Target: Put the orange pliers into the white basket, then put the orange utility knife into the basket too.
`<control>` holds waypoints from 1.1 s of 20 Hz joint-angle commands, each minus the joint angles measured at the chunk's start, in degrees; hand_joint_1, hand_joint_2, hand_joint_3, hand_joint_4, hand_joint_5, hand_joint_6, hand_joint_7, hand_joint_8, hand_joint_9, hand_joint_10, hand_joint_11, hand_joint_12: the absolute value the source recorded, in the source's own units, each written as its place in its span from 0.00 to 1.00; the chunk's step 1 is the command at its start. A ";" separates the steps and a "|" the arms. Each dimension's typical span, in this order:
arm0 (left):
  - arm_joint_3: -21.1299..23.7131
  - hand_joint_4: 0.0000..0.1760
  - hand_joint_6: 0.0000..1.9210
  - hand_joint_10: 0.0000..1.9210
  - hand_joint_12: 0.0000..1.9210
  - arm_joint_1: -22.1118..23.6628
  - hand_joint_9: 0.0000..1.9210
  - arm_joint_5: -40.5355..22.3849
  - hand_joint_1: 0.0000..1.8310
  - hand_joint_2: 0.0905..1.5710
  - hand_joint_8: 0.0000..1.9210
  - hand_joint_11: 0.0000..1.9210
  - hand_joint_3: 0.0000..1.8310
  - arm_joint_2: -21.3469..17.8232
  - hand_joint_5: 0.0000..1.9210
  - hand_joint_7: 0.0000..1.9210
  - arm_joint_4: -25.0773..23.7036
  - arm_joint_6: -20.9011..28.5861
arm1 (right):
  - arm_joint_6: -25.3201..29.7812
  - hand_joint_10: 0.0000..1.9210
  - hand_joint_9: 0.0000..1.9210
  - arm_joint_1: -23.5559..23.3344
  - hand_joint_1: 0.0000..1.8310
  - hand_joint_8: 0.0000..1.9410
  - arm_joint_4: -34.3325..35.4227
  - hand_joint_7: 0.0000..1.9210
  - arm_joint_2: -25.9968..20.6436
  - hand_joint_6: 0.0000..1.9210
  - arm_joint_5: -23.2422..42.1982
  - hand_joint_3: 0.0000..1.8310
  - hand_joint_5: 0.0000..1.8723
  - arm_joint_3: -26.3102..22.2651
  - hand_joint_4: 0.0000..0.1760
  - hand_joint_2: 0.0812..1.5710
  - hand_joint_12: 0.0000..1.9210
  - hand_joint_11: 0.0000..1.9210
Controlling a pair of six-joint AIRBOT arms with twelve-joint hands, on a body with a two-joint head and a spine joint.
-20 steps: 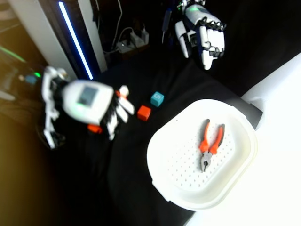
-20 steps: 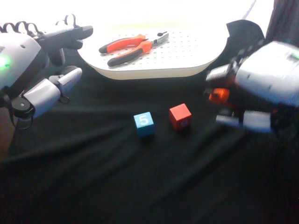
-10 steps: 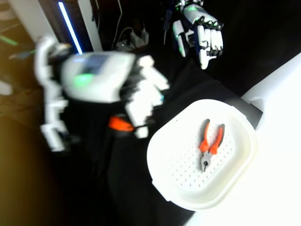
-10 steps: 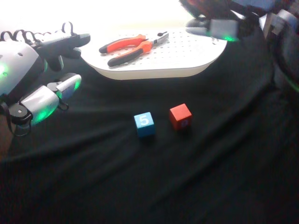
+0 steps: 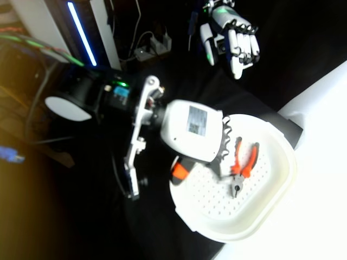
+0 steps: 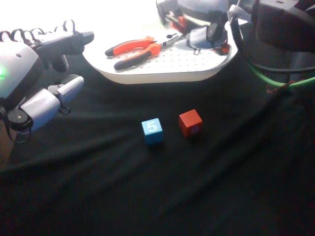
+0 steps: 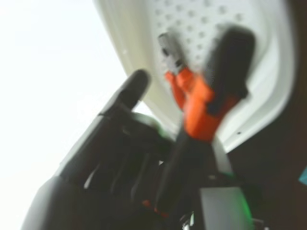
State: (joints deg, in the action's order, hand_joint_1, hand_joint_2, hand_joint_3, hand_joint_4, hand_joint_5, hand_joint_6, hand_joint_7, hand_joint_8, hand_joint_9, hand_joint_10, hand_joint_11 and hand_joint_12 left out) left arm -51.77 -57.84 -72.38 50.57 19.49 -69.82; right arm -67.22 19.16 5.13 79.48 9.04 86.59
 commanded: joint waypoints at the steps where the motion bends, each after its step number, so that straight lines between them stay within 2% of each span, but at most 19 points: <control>1: -0.26 0.00 0.00 0.59 0.86 0.45 0.31 -7.66 0.37 0.90 0.06 0.18 0.00 0.37 0.24 0.34 -1.21 0.24 | -0.22 0.13 0.08 -0.78 0.33 0.02 0.23 0.12 -0.11 0.05 6.50 0.00 0.05 0.26 0.46 0.76 0.33 0.00; 2: -0.24 0.00 0.00 0.56 0.88 0.42 0.30 -7.72 0.38 0.91 0.04 0.14 0.00 0.40 0.23 0.34 -1.17 0.24 | -0.22 0.01 0.01 -0.78 0.26 0.00 0.34 0.02 -0.13 0.00 6.50 0.00 0.00 0.17 0.59 0.75 0.05 0.00; 3: -0.20 0.00 0.00 0.58 0.88 0.35 0.30 -7.79 0.37 0.91 0.03 0.15 0.00 0.39 0.23 0.35 -1.16 0.26 | -0.22 0.00 0.00 -0.77 0.25 0.00 0.37 0.00 -0.24 0.00 6.52 0.00 0.00 -0.13 0.57 0.75 0.01 0.00; 4: -0.20 0.00 0.00 0.54 0.89 0.31 0.30 -7.82 0.39 0.91 0.03 0.13 0.00 0.39 0.23 0.35 -1.09 0.29 | -0.21 0.00 0.00 -0.77 0.25 0.00 0.37 0.00 -0.67 0.00 6.62 0.00 0.00 -0.60 0.73 0.72 0.00 0.00; 5: -0.20 0.00 0.00 0.53 0.91 0.28 0.28 -7.82 0.38 0.91 0.02 0.11 0.00 0.39 0.23 0.35 -0.90 0.32 | -0.21 0.00 0.00 -0.77 0.26 0.00 0.39 0.00 -1.64 0.00 7.38 0.00 0.00 -1.59 0.75 0.71 0.00 0.00; 7: -0.16 0.00 0.00 0.54 0.90 0.23 0.27 -7.85 0.40 0.90 0.03 0.07 0.00 0.39 0.22 0.37 -0.73 0.32 | -0.21 0.00 0.00 -0.77 0.25 0.00 0.39 0.00 -3.70 0.00 9.29 0.00 0.00 -3.82 0.63 0.69 0.00 0.00; 8: -0.09 0.00 0.00 0.61 0.89 0.20 0.27 -7.86 0.38 0.89 0.02 0.06 0.00 0.36 0.21 0.37 -0.57 0.32 | -0.20 0.00 0.00 -0.77 0.24 0.00 0.42 0.00 -5.32 0.00 10.91 0.00 0.00 -5.47 0.61 0.67 0.00 0.00; 9: -0.02 0.00 0.00 0.64 0.89 0.12 0.28 -7.88 0.38 0.89 0.02 0.12 0.00 0.35 0.21 0.36 -0.34 0.32 | -0.20 0.00 0.00 -0.77 0.20 0.00 0.42 0.00 -7.54 0.00 13.06 0.00 0.00 -7.65 0.59 0.66 0.00 0.00; 11: 0.16 0.00 0.00 0.63 0.87 -0.08 0.24 -8.01 0.37 0.89 0.01 0.14 0.00 0.26 0.20 0.35 -0.09 0.32 | -0.19 0.00 0.00 -0.77 0.19 0.00 0.42 0.00 -11.39 0.00 16.78 0.00 0.00 -11.30 0.58 0.66 0.00 0.00; 12: 0.33 0.00 0.00 0.52 0.83 -0.35 0.21 -8.27 0.32 0.90 0.00 0.12 0.00 0.09 0.18 0.32 0.07 0.32 | -0.19 0.00 0.00 -0.77 0.13 0.00 0.41 0.00 -12.95 0.00 19.48 0.00 0.00 -13.92 0.72 0.66 0.00 0.00; 13: 0.51 0.00 0.00 0.44 0.81 -0.57 0.21 -8.48 0.31 0.90 0.00 0.10 0.00 -0.14 0.17 0.31 0.13 0.32 | -0.19 0.00 0.00 -0.77 0.09 0.00 0.39 0.00 -13.32 0.00 21.38 0.00 0.00 -15.95 0.80 0.63 0.00 0.00; 15: 0.75 0.00 0.00 0.37 0.82 -0.73 0.18 -8.79 0.30 0.89 0.00 0.05 0.00 -0.72 0.15 0.27 0.14 0.31 | -0.18 0.00 0.00 -0.36 0.09 0.00 0.12 0.00 -19.46 0.00 25.93 0.00 0.00 -21.21 0.50 0.64 0.00 0.00; 16: 0.90 0.12 0.00 0.31 0.78 -0.76 0.16 -9.07 0.27 0.88 0.00 0.01 0.00 -1.10 0.13 0.23 0.14 0.31 | -0.18 0.00 0.00 0.42 0.09 0.00 -0.46 0.00 -21.67 0.00 27.62 0.00 0.00 -23.31 0.85 0.64 0.00 0.00; 17: 1.14 0.07 0.00 0.20 0.67 -0.92 0.15 -9.48 0.26 0.88 0.00 0.00 0.00 -1.60 0.10 0.20 0.13 0.28 | -0.18 0.00 0.00 2.19 0.08 0.00 -0.92 0.00 -23.92 0.00 29.76 0.00 0.00 -25.55 0.97 0.67 0.00 0.00; 18: 1.39 0.14 0.00 0.10 0.52 -1.25 0.13 -9.98 0.24 0.88 0.00 0.00 0.00 -2.15 0.08 0.14 0.13 0.26 | -0.18 0.00 0.00 4.90 0.10 0.00 -0.92 0.00 -26.16 0.00 32.85 0.01 0.00 -27.61 0.96 0.69 0.00 0.00; 19: 1.51 0.14 0.00 0.10 0.52 -1.38 0.13 -10.17 0.24 0.88 0.00 0.00 0.00 -2.35 0.08 0.14 0.13 0.24 | -0.18 0.00 0.00 6.14 0.10 0.00 -0.92 0.00 -27.22 0.00 34.36 0.01 0.00 -28.54 0.96 0.69 0.00 0.00; 20: 1.67 0.67 0.00 0.01 0.05 -1.60 0.02 -10.56 0.16 0.85 0.00 0.00 0.00 -2.71 0.01 0.01 0.14 0.14 | -0.19 0.00 0.00 8.52 0.11 0.00 -0.88 0.00 -28.75 0.00 37.06 0.01 0.00 -29.79 0.62 0.72 0.00 0.00; 21: 1.96 0.71 0.00 0.00 0.01 -1.92 0.00 -11.04 0.14 0.83 0.00 0.00 0.00 -3.18 0.00 0.00 0.21 -0.07 | -0.19 0.00 0.00 10.93 0.12 0.00 -0.40 0.00 -30.70 0.00 39.50 0.01 0.00 -31.29 0.65 0.72 0.00 0.00; 22: 2.21 0.75 0.00 0.00 0.00 -2.24 0.00 -11.59 0.06 0.82 0.00 0.00 0.00 -3.55 0.00 0.00 0.32 -0.31 | -0.19 0.00 0.00 12.60 0.12 0.00 -0.04 0.00 -31.90 0.00 41.31 0.00 0.00 -32.45 0.85 0.72 0.01 0.02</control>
State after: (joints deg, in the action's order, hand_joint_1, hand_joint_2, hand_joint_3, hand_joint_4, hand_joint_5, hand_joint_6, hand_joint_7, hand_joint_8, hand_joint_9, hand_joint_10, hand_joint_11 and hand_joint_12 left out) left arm -49.32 -60.51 -76.42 47.33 20.73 -70.17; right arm -67.40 33.43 5.17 46.76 40.95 53.84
